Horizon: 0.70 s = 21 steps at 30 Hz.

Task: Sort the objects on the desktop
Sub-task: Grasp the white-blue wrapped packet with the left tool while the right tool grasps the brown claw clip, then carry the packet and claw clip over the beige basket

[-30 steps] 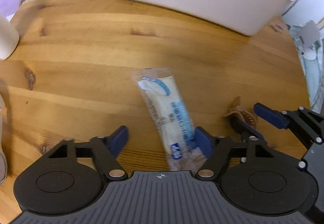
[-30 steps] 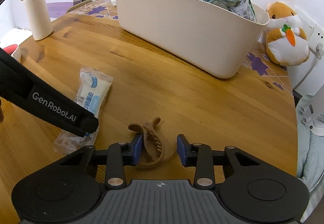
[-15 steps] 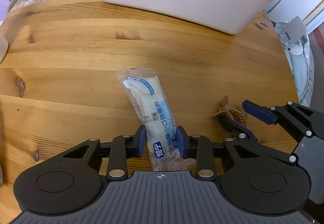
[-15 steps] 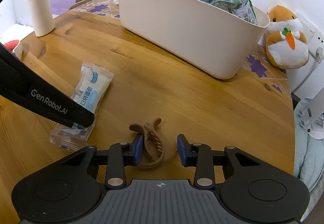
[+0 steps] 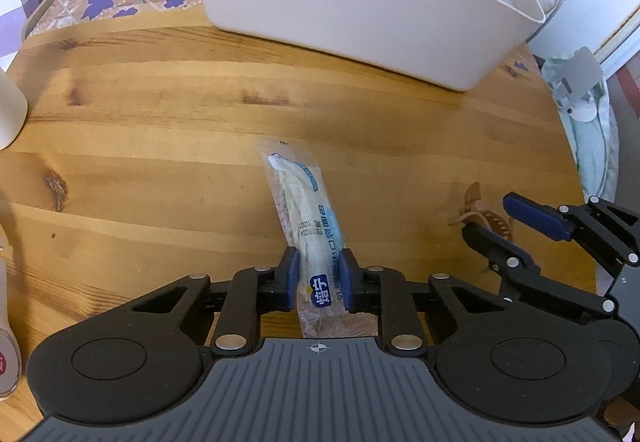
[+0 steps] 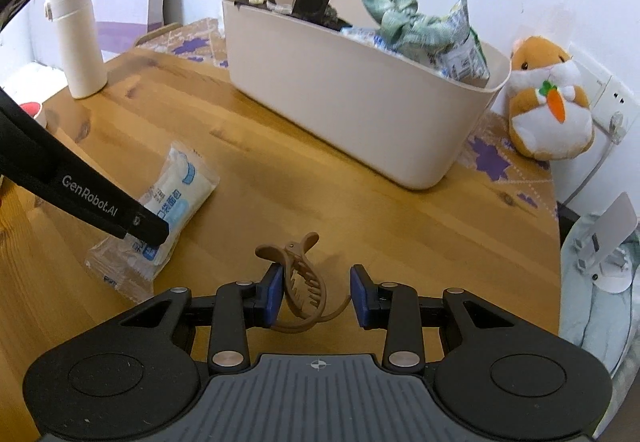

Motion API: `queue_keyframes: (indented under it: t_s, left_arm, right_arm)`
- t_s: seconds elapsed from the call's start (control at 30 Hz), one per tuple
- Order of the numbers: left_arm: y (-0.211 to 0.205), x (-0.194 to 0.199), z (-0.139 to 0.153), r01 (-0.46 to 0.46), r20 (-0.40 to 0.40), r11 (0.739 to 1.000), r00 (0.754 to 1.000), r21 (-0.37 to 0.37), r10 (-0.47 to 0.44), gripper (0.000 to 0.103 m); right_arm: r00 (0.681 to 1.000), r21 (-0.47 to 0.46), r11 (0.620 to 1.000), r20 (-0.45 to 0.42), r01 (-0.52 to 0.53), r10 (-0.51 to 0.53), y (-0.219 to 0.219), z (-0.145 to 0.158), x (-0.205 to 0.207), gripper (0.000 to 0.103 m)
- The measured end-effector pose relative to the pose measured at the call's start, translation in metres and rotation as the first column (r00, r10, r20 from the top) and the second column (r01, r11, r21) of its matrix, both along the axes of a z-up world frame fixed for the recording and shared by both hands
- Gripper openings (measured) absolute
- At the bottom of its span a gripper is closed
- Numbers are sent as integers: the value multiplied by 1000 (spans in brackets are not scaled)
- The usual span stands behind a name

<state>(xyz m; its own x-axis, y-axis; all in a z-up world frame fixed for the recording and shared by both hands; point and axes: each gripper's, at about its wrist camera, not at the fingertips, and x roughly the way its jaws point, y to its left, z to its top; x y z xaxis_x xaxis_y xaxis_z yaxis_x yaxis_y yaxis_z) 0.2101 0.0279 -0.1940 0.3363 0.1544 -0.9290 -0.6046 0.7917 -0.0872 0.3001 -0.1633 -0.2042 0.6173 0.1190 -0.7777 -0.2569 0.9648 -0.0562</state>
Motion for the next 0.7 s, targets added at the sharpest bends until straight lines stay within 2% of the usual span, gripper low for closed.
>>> queue_keyframes:
  t_s: [0.53, 0.7]
  left_arm:
    - [5, -4, 4, 3, 42, 1000, 999, -17, -2, 15]
    - [5, -5, 15, 17, 75, 1000, 997, -9, -16, 14]
  right_arm:
    - [1000, 5, 1000, 30, 7, -7, -6, 7, 2, 33]
    - [999, 10, 1000, 52, 10, -10, -10, 16, 4, 33]
